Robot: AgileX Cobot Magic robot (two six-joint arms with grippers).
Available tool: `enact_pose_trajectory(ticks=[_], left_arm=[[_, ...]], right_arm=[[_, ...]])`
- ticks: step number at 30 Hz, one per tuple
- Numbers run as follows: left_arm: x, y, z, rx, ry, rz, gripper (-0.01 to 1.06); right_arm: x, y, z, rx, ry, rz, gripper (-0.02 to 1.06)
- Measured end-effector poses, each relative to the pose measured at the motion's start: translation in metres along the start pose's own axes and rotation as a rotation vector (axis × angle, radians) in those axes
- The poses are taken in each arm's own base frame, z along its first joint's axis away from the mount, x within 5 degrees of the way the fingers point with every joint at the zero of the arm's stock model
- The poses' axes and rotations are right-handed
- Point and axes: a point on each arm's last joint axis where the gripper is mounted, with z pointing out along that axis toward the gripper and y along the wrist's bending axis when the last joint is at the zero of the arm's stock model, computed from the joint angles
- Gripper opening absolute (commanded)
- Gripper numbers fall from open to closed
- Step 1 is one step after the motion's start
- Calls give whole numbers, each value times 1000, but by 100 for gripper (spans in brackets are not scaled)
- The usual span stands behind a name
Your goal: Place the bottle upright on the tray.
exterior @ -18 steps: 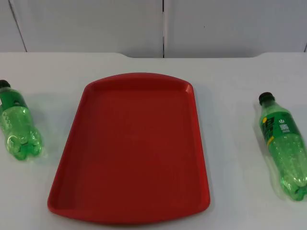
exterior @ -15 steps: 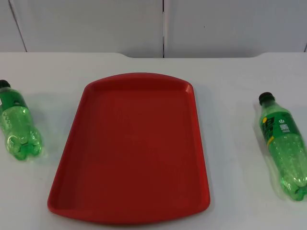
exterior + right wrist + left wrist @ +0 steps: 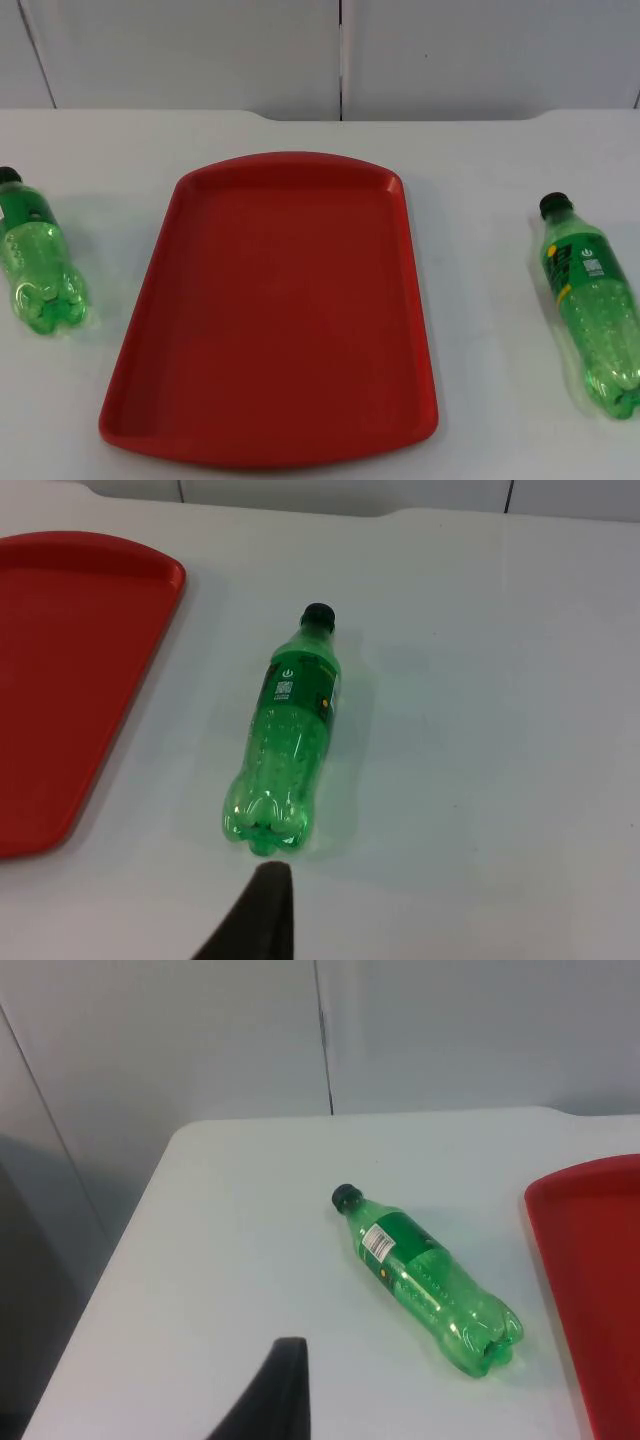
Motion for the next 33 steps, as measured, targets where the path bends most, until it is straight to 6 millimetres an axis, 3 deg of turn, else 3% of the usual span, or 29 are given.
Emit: enact_pose_trajectory(ticks=[33], left_arm=[[3,-3,0,32,32,-22,105]], right_arm=[[0,0,0,0,0,0,105]])
